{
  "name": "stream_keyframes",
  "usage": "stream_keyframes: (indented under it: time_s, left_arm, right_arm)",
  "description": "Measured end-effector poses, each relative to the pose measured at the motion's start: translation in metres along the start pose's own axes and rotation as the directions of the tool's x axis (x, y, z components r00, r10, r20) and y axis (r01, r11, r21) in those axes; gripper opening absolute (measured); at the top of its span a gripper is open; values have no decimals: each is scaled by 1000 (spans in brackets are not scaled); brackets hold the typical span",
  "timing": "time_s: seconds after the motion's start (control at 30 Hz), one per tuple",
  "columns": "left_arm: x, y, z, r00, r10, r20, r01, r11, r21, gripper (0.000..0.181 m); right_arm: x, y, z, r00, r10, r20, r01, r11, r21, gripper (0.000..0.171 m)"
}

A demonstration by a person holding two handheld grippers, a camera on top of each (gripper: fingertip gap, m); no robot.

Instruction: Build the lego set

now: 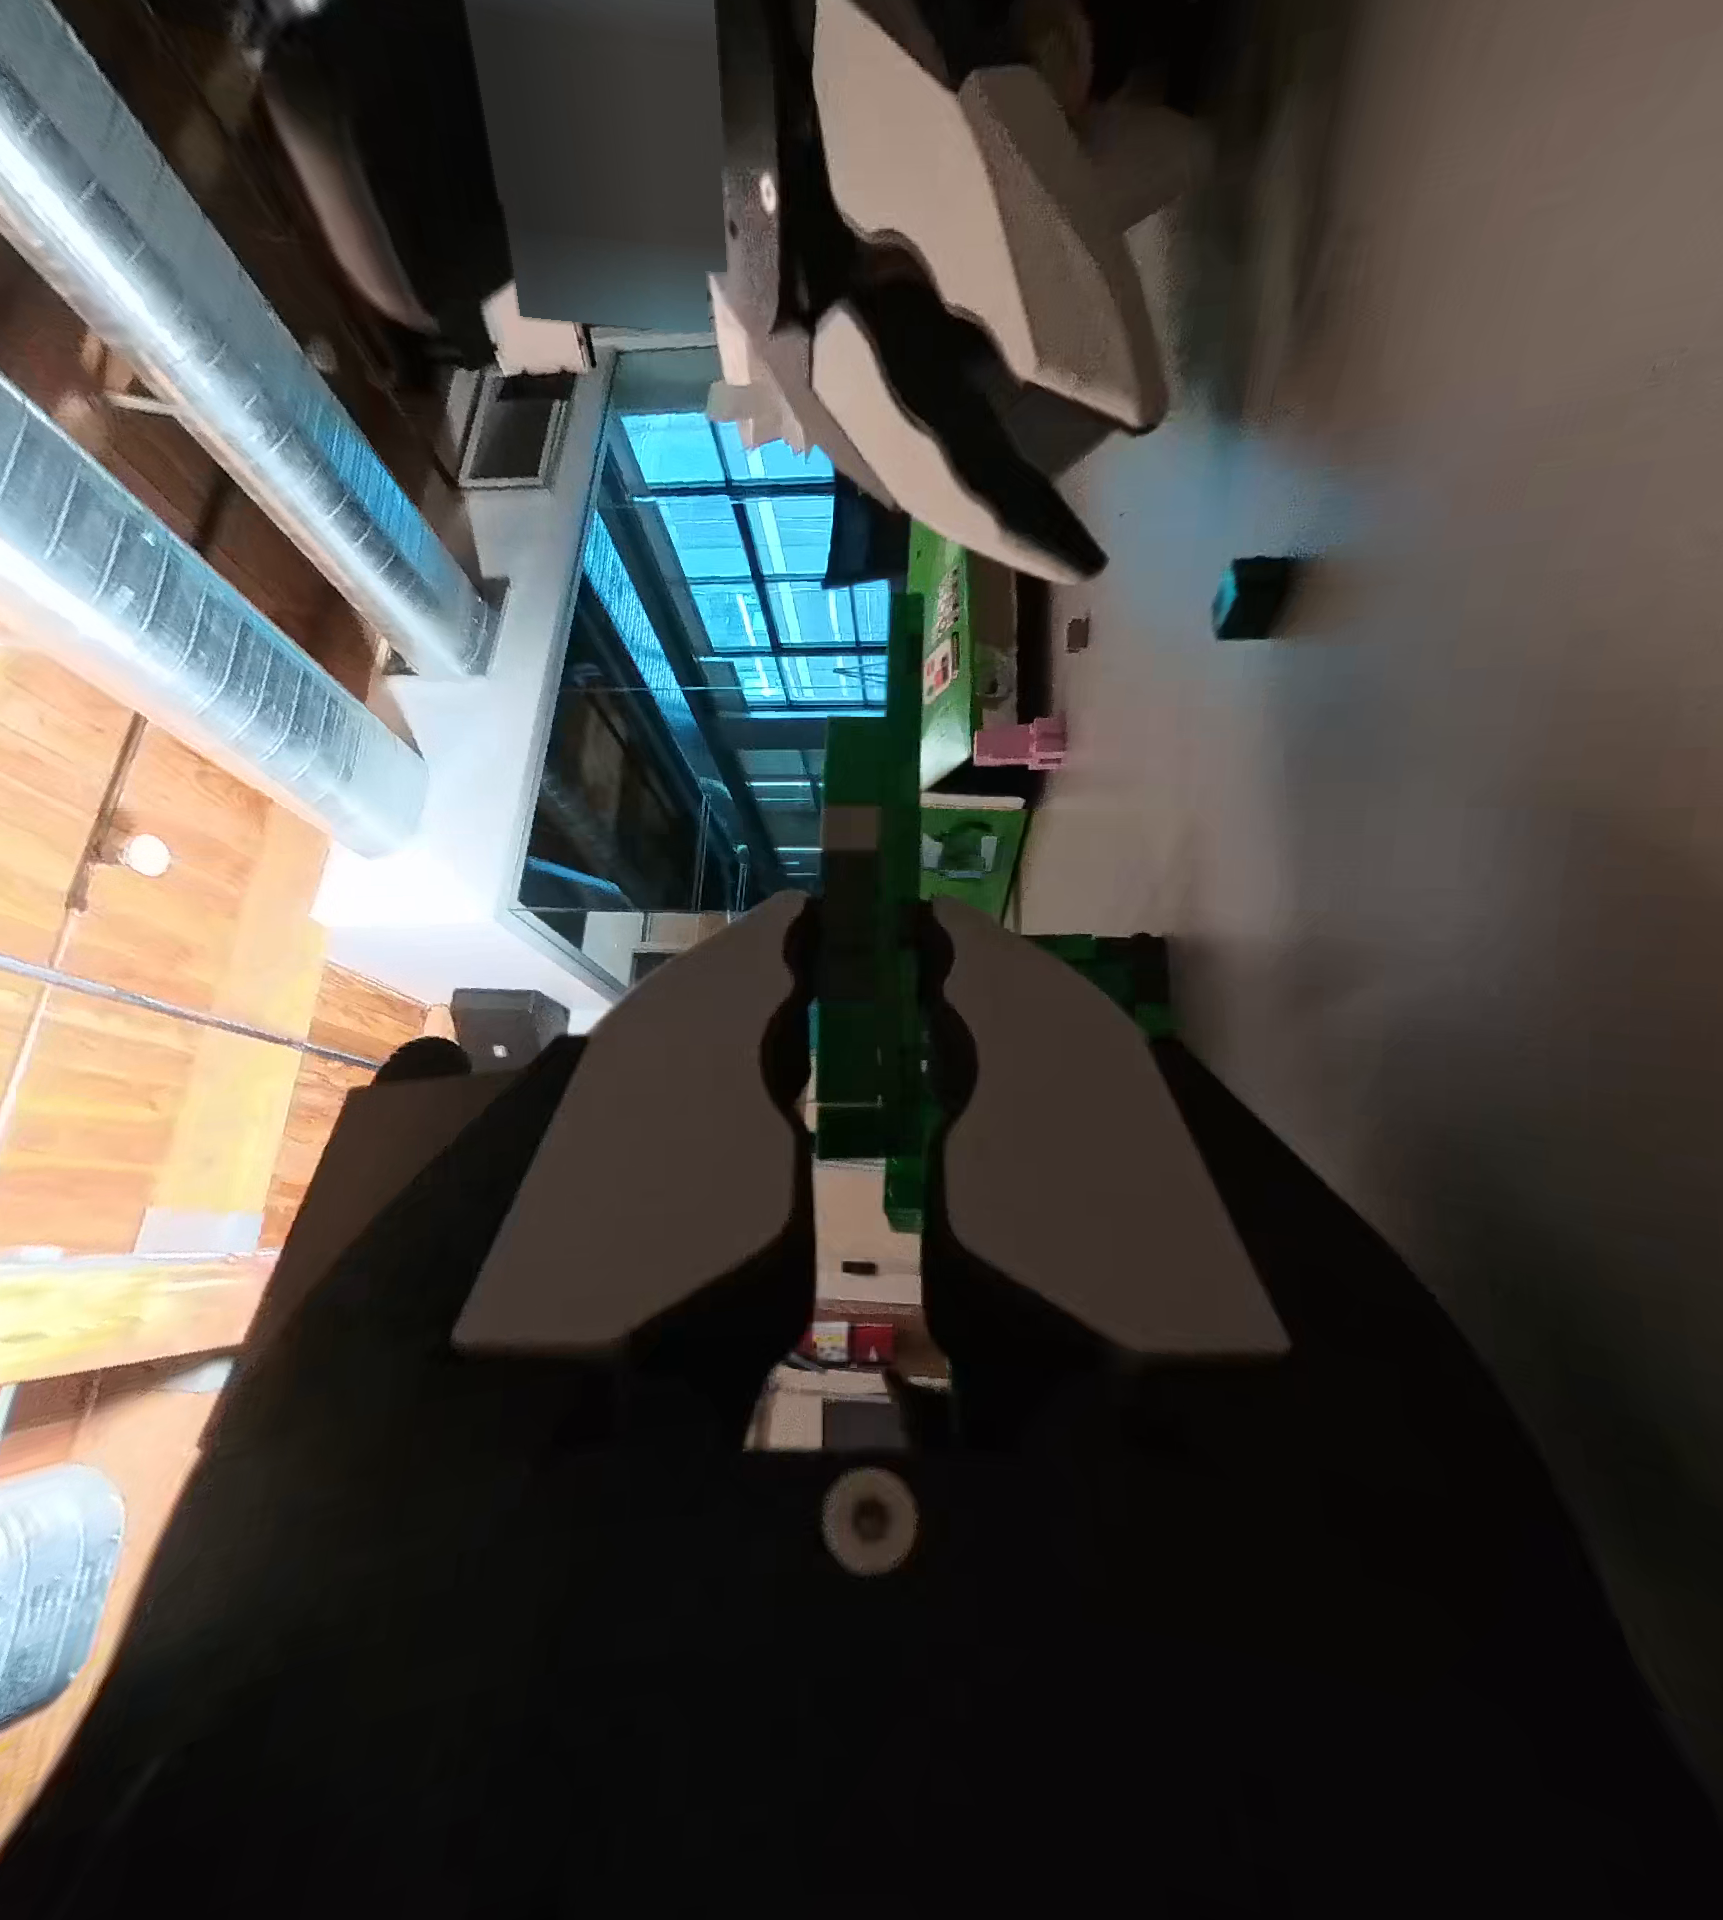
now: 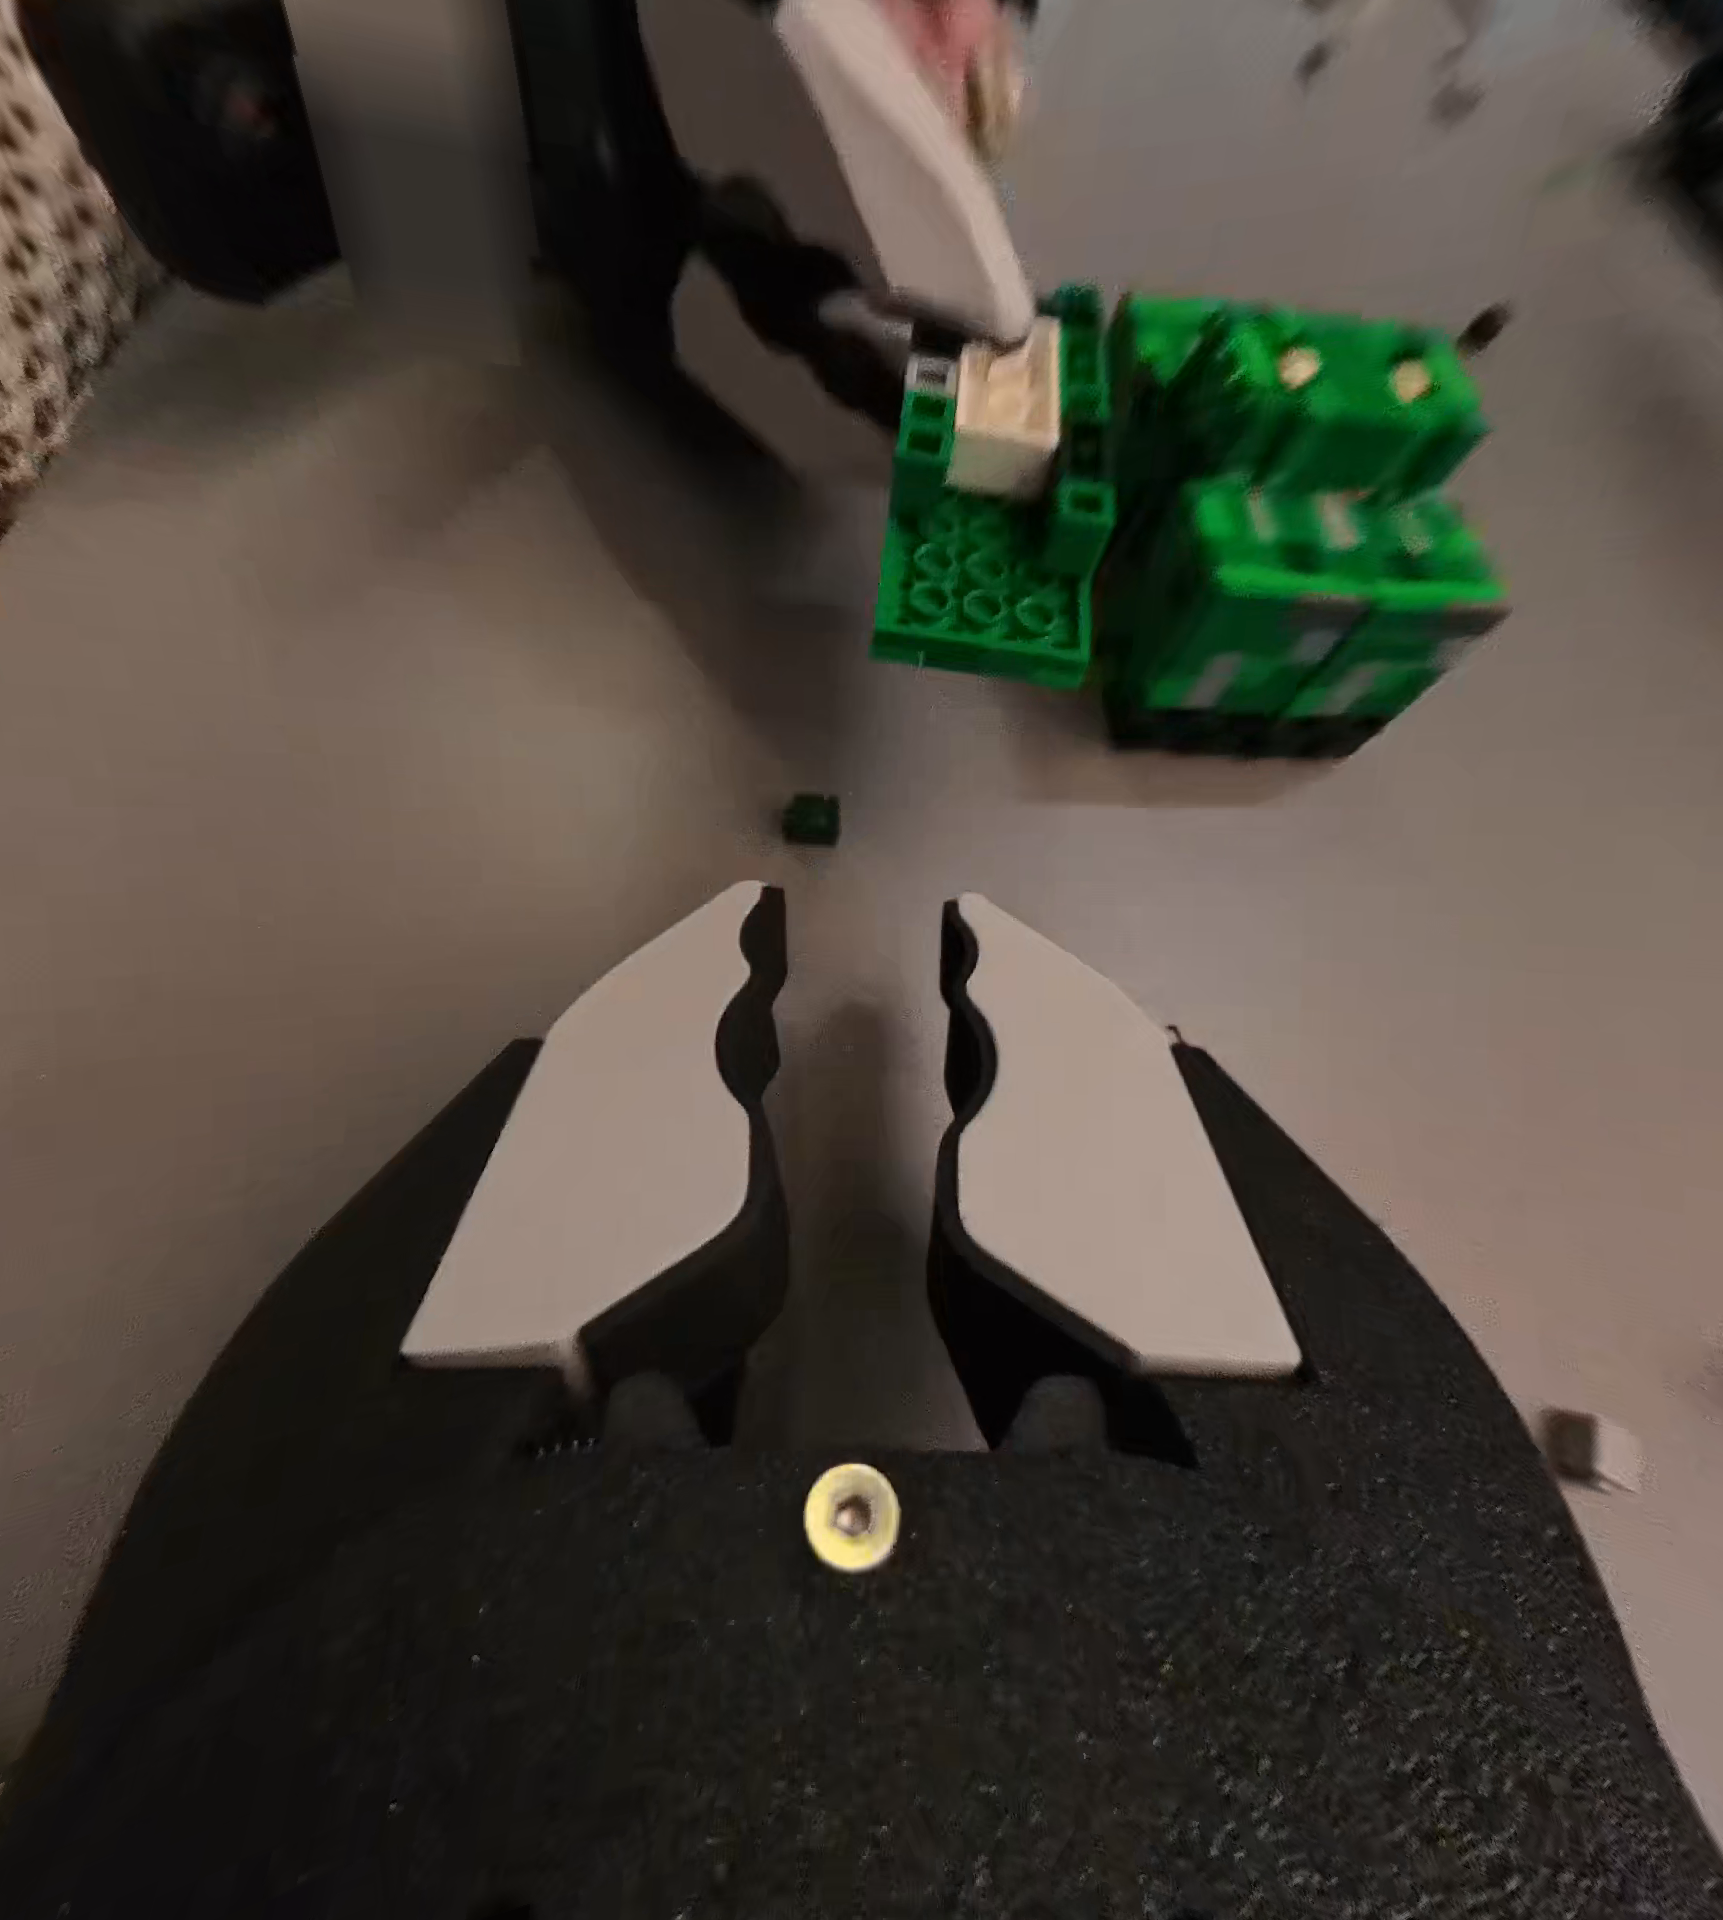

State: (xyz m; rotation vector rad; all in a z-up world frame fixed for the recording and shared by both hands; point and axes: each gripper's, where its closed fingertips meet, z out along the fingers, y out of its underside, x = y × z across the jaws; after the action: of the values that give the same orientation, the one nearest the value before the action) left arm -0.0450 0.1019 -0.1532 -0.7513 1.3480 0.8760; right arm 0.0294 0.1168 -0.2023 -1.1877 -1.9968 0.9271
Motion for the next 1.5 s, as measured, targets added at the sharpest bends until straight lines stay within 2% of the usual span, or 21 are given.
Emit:
stream_keyframes:
  time_s: [0.07,0.17,0.3,0.43,0.53,0.6,0.7,0.83,1.0,1.03,1.13,1.2,1.33,1.4,1.5]
  left_arm:
    - [4,-2,-4,1000,5,-16,-5,1000,2,17]
    - [6,0,-11,1000,0,-28,0,1000,-2,17]
    - [7,-3,-17,999,18,-31,-18,1000,14,16]
    - [7,-3,-15,999,-23,-46,24,1000,13,16]
    - [7,-2,-10,996,-62,-59,63,998,10,17]
    - [8,-4,-8,996,-68,-63,69,997,14,16]
    - [8,-9,-7,997,-48,-57,50,998,33,16]
    - [8,-13,-7,998,-26,-51,29,998,55,16]
    - [11,-16,-6,998,-23,-65,28,997,73,16]
    - [11,-17,-6,998,-18,-62,23,997,77,17]
    - [11,-18,-6,997,-31,-67,37,996,85,17]
    - [8,-18,-6,996,-72,-58,77,993,92,20]
    - [6,-15,-2,962,-251,-111,261,961,93,48]
    - [8,-15,-3,946,-289,-147,306,946,111,47]
    - [10,-17,-2,951,-270,-149,287,951,110,45]
  right_arm:
    - [-10,2,7,999,2,51,0,999,-44,28]
    - [-21,-5,13,995,0,97,3,999,-35,28]
    - [-22,-4,21,997,-1,84,6,998,-67,33]
    - [-7,-33,16,998,63,9,-63,992,111,53]
    - [-2,-54,14,994,105,-31,-95,969,226,60]
    - [3,-60,19,988,140,-69,-119,962,247,62]
    - [-1,-64,32,984,173,-51,-157,961,229,65]
    - [-3,-58,45,984,162,-68,-150,977,150,57]
    - [-3,-63,43,983,173,-56,-159,970,186,44]
    - [-4,-65,43,983,177,-45,-165,967,196,37]
    - [-5,-65,42,982,189,-24,-180,963,201,36]
    - [-5,-66,41,980,199,-16,-191,958,214,36]
    - [-4,-68,39,974,226,10,-223,947,232,36]
    - [-6,-69,38,974,226,28,-226,944,241,36]
    - [-6,-70,37,973,228,40,-231,941,248,36]
